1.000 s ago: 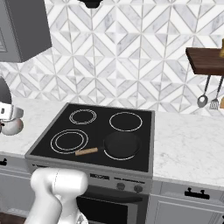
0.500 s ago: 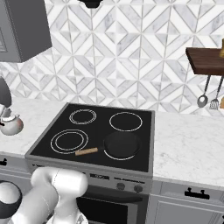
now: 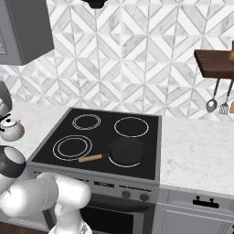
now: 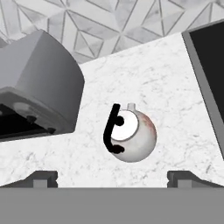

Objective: Pick the kettle from the counter and place it on a stove burner. Then turn the burner on.

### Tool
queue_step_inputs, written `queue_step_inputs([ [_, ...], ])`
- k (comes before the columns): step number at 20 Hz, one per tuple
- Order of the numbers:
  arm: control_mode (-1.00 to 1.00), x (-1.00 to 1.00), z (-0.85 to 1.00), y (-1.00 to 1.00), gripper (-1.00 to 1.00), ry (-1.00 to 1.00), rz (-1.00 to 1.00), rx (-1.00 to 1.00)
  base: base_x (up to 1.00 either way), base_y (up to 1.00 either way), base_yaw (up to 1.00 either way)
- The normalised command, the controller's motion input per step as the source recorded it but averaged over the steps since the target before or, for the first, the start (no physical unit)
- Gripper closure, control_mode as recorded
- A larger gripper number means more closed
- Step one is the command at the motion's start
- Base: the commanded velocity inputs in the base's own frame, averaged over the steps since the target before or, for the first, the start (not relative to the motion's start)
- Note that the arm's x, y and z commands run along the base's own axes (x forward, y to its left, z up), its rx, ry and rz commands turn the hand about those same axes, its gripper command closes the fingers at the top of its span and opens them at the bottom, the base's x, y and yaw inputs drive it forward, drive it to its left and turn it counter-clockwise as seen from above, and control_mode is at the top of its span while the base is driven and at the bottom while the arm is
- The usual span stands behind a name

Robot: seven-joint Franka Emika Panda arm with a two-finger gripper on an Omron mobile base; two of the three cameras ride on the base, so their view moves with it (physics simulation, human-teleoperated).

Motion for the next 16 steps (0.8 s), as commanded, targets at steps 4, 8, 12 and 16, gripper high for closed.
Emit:
queue_step_inputs([
  [4,-1.00,0.00,-0.01,0.01,-1.00,0.00,0.00,-0.04,0.00,0.00,0.00],
  [8,-1.00,0.04,-0.06,0.22,-1.00,0.04,0.02,-0.01,0.00,0.00,0.00],
  [12,-1.00,0.45,-0.33,1.00,-1.00,0.25,0.07,-0.13,0.00,0.00,0.00],
  [16,-1.00,0.35,-0.46,0.52,-1.00,0.28,0.06,-0.21,0.00,0.00,0.00],
])
